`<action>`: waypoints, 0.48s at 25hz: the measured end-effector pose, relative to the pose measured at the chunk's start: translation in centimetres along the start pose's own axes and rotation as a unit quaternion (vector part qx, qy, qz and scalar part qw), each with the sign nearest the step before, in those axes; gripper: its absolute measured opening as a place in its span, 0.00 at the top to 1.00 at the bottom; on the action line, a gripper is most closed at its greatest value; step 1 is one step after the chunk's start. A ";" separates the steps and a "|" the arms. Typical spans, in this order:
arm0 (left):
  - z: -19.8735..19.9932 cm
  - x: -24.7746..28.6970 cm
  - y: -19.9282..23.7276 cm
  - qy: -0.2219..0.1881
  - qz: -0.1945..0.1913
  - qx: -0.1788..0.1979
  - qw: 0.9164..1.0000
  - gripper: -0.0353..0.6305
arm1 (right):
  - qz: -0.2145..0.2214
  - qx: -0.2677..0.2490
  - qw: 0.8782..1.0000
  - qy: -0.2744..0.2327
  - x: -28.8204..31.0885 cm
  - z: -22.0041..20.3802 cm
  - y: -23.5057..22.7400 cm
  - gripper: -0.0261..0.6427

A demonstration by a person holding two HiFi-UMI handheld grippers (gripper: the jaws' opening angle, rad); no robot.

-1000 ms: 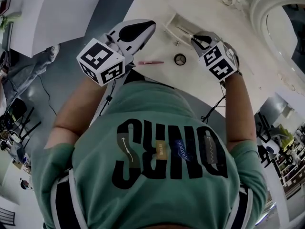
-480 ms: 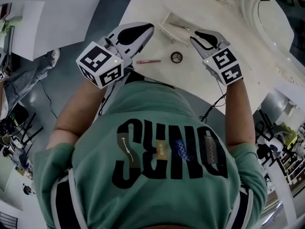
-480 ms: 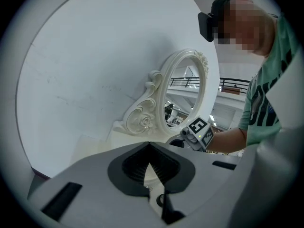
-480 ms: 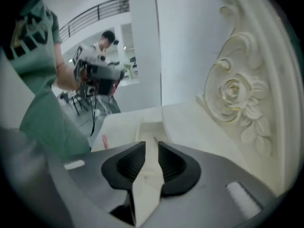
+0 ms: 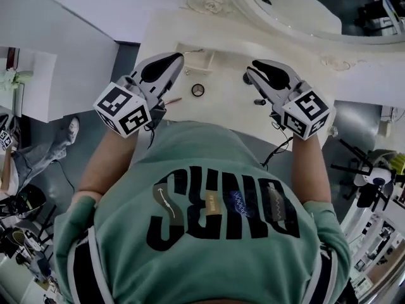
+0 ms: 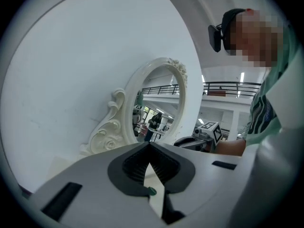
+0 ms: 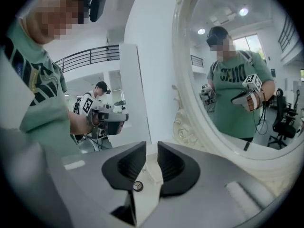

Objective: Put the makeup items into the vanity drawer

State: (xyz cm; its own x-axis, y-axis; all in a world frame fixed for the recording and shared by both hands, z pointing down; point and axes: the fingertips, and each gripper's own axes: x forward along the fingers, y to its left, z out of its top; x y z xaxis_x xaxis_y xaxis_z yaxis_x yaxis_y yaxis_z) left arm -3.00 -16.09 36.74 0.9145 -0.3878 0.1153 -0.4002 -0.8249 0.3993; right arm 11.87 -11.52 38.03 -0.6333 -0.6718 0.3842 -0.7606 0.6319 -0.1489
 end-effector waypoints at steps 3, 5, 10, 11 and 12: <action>1.8 0.8 -4.1 -0.013 -0.024 0.014 1.000 0.95 | -0.022 0.001 0.999 -0.044 -5.3 2.2 0.4 0.85; 3.1 1.7 -6.6 -0.023 -0.045 0.031 0.998 0.95 | -0.041 0.004 0.996 -0.081 -8.6 3.5 0.3 0.86; 4.2 3.4 -10.9 -0.040 -0.076 0.053 0.995 0.95 | -0.084 0.010 0.988 -0.132 -14.9 3.4 0.1 0.91; 4.1 3.7 -11.4 -0.039 -0.079 0.056 0.995 0.95 | -0.090 0.015 0.986 -0.138 -15.8 3.2 -0.1 0.92; 3.9 4.0 -11.7 -0.038 -0.082 0.059 0.994 0.95 | -0.094 0.026 0.984 -0.148 -16.5 2.9 -0.4 0.94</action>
State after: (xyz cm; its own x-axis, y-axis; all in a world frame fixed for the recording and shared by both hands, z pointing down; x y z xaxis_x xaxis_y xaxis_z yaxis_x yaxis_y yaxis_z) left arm 5.17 -9.56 28.99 0.9627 -0.2702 -0.0144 -0.2539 -0.9203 0.2975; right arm 22.22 -1.84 29.08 -0.4895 -0.8625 0.1288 -0.8693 0.4710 -0.1499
